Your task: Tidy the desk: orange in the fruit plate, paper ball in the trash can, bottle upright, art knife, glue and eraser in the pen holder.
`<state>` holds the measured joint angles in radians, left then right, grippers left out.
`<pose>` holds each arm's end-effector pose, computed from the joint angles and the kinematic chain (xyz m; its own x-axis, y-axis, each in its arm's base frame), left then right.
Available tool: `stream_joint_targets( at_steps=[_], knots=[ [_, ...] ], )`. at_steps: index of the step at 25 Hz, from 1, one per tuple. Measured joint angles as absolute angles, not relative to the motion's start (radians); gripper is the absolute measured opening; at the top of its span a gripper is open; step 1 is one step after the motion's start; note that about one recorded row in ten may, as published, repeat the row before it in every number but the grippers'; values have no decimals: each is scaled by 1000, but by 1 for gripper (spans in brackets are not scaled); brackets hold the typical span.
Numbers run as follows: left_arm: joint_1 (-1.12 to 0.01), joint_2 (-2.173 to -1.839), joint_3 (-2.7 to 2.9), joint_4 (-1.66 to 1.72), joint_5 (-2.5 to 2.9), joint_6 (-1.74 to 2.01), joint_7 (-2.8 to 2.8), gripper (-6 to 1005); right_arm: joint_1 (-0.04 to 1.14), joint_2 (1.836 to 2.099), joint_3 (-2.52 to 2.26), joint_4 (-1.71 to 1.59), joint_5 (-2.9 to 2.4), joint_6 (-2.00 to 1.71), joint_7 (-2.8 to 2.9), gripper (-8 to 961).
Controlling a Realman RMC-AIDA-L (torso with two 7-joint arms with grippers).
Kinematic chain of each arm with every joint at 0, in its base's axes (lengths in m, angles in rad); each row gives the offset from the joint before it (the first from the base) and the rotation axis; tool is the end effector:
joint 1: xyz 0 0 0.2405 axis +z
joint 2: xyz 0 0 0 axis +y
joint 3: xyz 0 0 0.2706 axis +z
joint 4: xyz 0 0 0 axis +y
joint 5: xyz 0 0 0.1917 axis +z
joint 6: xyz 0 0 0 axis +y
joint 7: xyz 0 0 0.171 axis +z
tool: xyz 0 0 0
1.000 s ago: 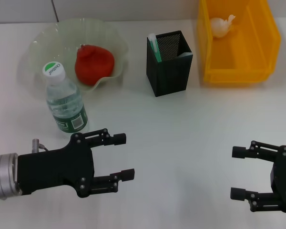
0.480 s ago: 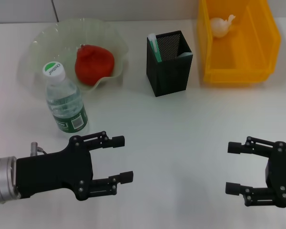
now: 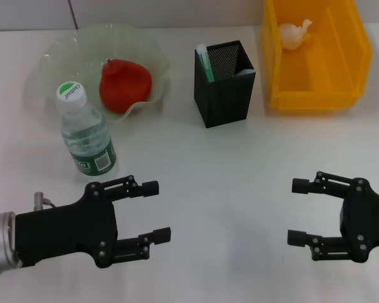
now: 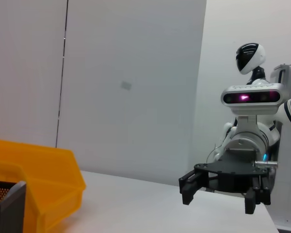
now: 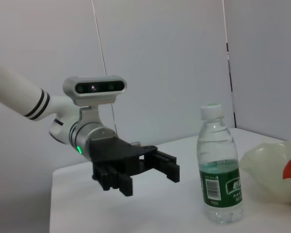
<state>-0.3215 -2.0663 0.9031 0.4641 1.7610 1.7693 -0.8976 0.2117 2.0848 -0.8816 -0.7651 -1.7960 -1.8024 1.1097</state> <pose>-0.2664 0.2312 -0.0527 0.7531 0.1258 0.6458 0.2331 -0.9689 -0.0831 0.2753 0.2269 -0.0247 0.7951 -0.1677 -0.5828 -0.2822 -0.9530 -0.1107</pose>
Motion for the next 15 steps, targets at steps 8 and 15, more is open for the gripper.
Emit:
stream_joint_targets(
  at_steps=[8,15],
  knots=[
    [-316,-2066,902,462,1761,1769,-889,738,233,2084,-883,-750,-1798,-1789,1109,838],
    [-309,-2067,902,459,1760,1769,-879,738,235,2085,-883,-749,-1800,-1783,1109,839]
  ],
)
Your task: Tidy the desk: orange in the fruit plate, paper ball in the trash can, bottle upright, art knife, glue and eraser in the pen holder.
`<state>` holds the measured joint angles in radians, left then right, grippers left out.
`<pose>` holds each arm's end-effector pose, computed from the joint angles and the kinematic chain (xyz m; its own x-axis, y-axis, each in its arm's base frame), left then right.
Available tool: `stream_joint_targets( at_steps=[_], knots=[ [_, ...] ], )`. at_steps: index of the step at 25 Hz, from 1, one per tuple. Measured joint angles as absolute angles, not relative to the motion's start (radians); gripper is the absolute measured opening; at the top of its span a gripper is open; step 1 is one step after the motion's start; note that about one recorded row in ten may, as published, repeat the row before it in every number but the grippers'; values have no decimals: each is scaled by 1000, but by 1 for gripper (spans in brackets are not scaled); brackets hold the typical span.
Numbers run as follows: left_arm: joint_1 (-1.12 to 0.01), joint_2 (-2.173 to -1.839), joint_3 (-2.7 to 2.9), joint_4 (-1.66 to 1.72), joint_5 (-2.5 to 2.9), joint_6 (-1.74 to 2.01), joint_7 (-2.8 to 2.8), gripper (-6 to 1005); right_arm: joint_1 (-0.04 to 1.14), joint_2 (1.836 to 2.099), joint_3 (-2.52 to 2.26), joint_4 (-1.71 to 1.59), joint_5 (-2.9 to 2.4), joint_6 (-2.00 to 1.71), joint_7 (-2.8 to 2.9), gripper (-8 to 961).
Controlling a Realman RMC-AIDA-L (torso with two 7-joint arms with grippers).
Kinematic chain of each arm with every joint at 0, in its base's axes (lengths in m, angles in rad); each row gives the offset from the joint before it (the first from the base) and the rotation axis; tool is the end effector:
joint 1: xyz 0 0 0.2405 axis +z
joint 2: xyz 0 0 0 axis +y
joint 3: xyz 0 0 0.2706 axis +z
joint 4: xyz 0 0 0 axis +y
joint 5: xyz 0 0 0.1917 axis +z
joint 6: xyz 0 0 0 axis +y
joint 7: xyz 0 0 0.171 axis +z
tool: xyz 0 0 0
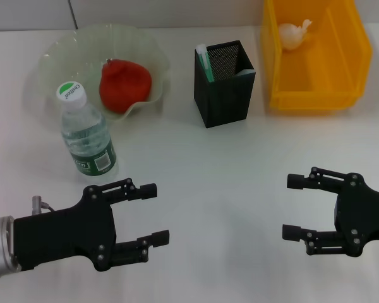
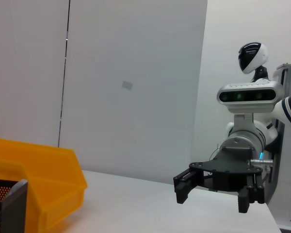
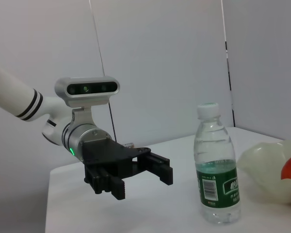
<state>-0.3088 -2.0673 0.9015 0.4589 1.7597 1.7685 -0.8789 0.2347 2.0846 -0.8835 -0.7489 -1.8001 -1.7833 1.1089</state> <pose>-0.2692 0.2276 -0.0533 0.7526 0.1214 0.6471 0.2366 -0.9671 -0.0938 0.2732 0.2336 -0.0276 0.7990 -0.1662 -0.5779 -0.2789 -0.9538 -0.1113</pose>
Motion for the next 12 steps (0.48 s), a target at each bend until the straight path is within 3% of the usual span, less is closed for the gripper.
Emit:
stream_joint_targets(
  at_steps=[12],
  knots=[
    [-305,-2068,903,457,1759,1769,-879,738,235,2085,-884,-749,-1801,-1789,1109,839]
  ],
)
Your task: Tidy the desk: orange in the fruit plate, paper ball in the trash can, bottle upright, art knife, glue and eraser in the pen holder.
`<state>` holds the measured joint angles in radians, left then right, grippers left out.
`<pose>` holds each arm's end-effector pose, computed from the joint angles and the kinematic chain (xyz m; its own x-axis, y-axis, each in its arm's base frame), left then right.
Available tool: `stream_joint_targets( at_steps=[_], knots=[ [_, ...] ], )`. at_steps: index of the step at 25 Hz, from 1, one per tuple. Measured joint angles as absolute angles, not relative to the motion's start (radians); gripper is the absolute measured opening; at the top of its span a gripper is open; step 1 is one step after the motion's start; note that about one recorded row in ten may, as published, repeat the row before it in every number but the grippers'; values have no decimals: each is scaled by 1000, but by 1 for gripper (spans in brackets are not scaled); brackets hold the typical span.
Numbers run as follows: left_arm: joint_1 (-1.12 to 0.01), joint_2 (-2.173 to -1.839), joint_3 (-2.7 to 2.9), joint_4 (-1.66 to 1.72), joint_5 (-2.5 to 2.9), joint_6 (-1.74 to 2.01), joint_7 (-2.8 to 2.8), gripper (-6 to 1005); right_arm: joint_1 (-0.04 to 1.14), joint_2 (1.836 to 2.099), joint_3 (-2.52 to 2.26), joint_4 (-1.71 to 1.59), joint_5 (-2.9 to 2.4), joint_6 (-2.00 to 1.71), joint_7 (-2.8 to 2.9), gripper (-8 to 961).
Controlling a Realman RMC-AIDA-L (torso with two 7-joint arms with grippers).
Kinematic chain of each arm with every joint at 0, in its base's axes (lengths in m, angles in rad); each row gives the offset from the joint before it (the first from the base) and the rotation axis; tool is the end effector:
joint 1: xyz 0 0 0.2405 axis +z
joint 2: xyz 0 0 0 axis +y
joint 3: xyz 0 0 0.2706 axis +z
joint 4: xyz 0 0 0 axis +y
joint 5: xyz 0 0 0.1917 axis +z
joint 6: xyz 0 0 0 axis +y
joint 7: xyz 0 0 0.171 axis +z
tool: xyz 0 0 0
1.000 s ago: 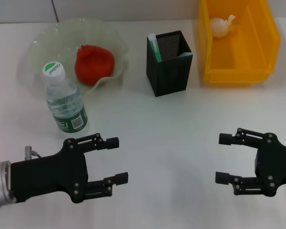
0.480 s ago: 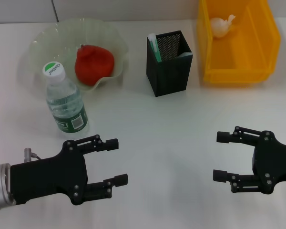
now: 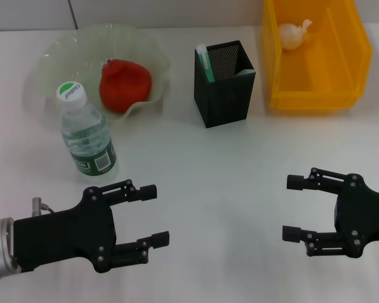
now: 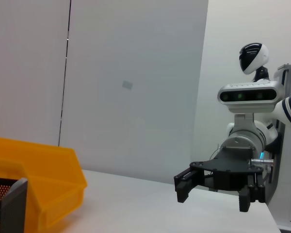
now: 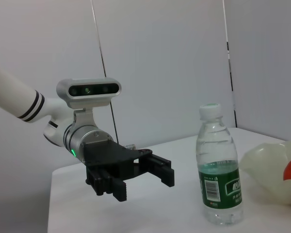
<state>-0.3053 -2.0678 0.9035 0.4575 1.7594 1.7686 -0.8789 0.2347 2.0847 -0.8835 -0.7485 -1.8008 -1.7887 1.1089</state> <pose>-0.2698 0.2262 -0.0538 0.7517 0.1256 0.6475 0.2400 -0.9665 -0.0912 0.2727 0.2328 -0.0276 0.7978 -0.1662 -0.5796 -0.2766 -0.9550 -0.1068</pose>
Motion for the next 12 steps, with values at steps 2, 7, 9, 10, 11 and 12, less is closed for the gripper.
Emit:
stream_joint_targets(
  at_steps=[2,7,9,10,11,12],
  knots=[
    [-305,-2068,904,458,1759,1771,-879,738,235,2085,-884,-749,-1801,-1789,1109,839],
    [-307,-2069,902,460,1759,1773,-878,738,235,2085,-883,-749,-1798,-1791,1109,839],
    [-309,-2069,902,460,1759,1773,-876,738,235,2085,-884,-749,-1797,-1791,1109,839],
    [-311,-2070,902,459,1759,1773,-873,738,235,2085,-884,-749,-1797,-1791,1109,838],
    [-312,-2070,902,459,1759,1773,-872,738,235,2085,-884,-749,-1797,-1791,1109,838],
    [-314,-2071,902,459,1759,1774,-871,738,235,2084,-884,-749,-1798,-1789,1109,838]
  ],
)
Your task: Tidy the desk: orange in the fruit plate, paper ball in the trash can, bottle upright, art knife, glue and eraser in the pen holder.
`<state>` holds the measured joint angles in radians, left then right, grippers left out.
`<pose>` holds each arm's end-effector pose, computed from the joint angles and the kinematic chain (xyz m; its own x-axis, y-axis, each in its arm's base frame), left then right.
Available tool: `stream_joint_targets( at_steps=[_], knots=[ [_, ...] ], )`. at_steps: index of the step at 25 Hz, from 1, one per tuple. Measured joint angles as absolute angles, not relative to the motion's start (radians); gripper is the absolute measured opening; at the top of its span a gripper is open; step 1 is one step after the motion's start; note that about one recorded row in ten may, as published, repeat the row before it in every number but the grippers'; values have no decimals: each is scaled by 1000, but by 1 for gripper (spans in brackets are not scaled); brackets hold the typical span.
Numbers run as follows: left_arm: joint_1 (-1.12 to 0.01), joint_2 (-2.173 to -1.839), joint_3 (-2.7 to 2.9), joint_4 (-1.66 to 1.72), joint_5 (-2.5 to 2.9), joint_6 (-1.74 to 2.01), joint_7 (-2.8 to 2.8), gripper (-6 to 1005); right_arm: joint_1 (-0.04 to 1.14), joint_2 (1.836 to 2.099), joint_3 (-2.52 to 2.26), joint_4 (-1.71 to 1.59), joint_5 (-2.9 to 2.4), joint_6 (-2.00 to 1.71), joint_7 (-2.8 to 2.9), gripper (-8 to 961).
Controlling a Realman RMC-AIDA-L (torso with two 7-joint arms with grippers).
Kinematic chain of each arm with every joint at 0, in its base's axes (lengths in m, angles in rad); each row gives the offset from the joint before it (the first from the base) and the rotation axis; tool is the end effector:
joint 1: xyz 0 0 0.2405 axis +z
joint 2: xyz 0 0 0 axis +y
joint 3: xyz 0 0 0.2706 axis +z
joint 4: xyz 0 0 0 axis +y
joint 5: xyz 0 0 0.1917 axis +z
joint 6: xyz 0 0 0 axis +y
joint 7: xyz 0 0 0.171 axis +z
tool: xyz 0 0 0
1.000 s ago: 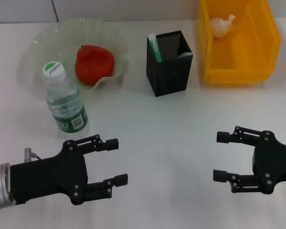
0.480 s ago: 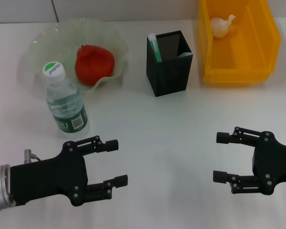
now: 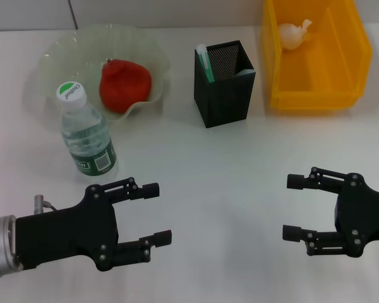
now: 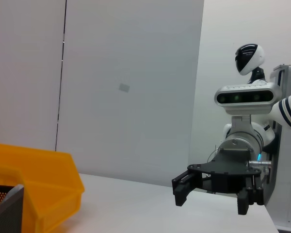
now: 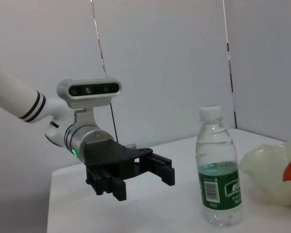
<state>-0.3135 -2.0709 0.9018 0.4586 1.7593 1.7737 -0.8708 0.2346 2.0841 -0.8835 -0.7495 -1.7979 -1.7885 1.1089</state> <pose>-0.2665 0.2279 -0.0542 0.7506 0.1101 0.6516 0.2239 -0.9701 -0.0940 0.2725 0.2332 -0.0271 0.7974 -0.1642 -0.5807 -0.2762 -0.9549 -0.1093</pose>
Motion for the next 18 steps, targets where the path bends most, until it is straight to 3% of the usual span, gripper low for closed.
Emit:
stream_joint_targets(
  at_steps=[18],
  knots=[
    [-316,-2071,902,458,1756,1776,-868,738,235,2083,-883,-749,-1796,-1782,1109,835]
  ],
)
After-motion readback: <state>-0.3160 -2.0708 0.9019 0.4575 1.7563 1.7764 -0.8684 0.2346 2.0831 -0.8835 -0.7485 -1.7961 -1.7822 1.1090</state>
